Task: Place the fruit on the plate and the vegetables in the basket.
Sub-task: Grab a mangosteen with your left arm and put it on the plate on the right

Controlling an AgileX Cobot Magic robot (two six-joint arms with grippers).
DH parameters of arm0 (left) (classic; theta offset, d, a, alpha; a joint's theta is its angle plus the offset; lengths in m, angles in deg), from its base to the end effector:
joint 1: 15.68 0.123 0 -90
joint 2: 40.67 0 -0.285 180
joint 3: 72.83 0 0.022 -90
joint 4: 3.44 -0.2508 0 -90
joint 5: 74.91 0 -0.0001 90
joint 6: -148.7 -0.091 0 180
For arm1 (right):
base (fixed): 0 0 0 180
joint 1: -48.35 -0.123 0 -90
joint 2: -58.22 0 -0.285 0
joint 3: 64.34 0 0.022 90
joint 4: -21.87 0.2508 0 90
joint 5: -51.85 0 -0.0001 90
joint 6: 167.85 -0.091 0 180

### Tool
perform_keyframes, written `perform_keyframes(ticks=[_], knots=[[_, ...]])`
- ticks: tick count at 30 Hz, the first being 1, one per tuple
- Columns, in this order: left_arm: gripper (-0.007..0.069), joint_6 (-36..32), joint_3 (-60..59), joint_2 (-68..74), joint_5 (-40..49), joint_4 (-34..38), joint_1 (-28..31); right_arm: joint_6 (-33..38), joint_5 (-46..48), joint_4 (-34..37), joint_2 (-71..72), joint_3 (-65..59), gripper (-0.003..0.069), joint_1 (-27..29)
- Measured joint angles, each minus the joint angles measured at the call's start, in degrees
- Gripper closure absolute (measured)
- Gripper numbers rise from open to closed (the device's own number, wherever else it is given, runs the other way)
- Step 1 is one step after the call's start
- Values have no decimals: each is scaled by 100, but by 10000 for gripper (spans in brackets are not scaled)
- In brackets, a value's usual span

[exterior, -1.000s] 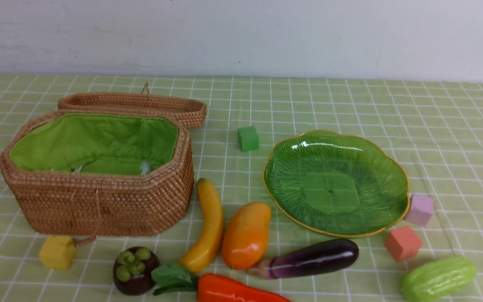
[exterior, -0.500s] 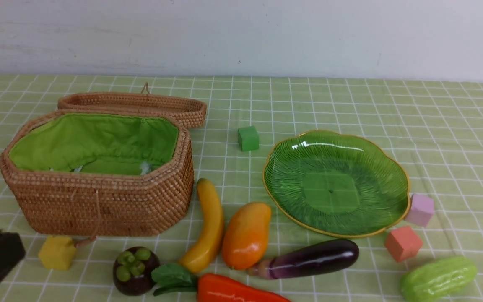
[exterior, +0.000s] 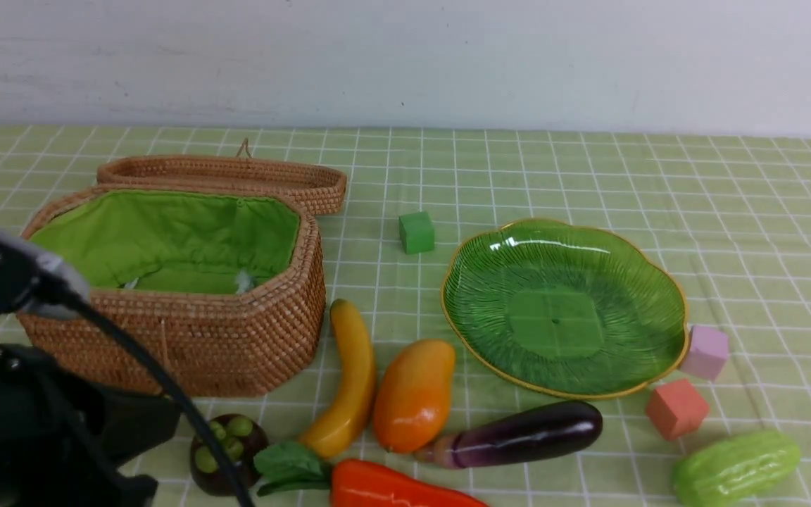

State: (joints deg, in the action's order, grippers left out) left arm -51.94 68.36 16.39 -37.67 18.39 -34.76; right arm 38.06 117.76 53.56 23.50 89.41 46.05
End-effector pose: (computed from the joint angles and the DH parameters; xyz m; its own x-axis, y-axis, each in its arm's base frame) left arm 0.1478 -0.0728 0.3001 -0.5955 0.2591 -0.7604 0.5102 0.8532 -0.1088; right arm 0.0393 0.0453 0.3824 -0.4474 -0.1971 -0.8723 -0.5385 0.8381 0.0869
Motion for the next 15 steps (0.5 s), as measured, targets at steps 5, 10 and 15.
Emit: perform_keyframes(ticks=[5, 10, 15], knots=[[543, -500, 169, 861, 234, -6, 0, 301, 55, 182, -100, 76, 652, -202], [312, -913, 169, 1495, 126, -17, 0, 360, 83, 153, -106, 82, 648, -802], [103, -975, 176, 2069, -346, -311, 0, 371, 92, 54, -106, 82, 643, -1101]])
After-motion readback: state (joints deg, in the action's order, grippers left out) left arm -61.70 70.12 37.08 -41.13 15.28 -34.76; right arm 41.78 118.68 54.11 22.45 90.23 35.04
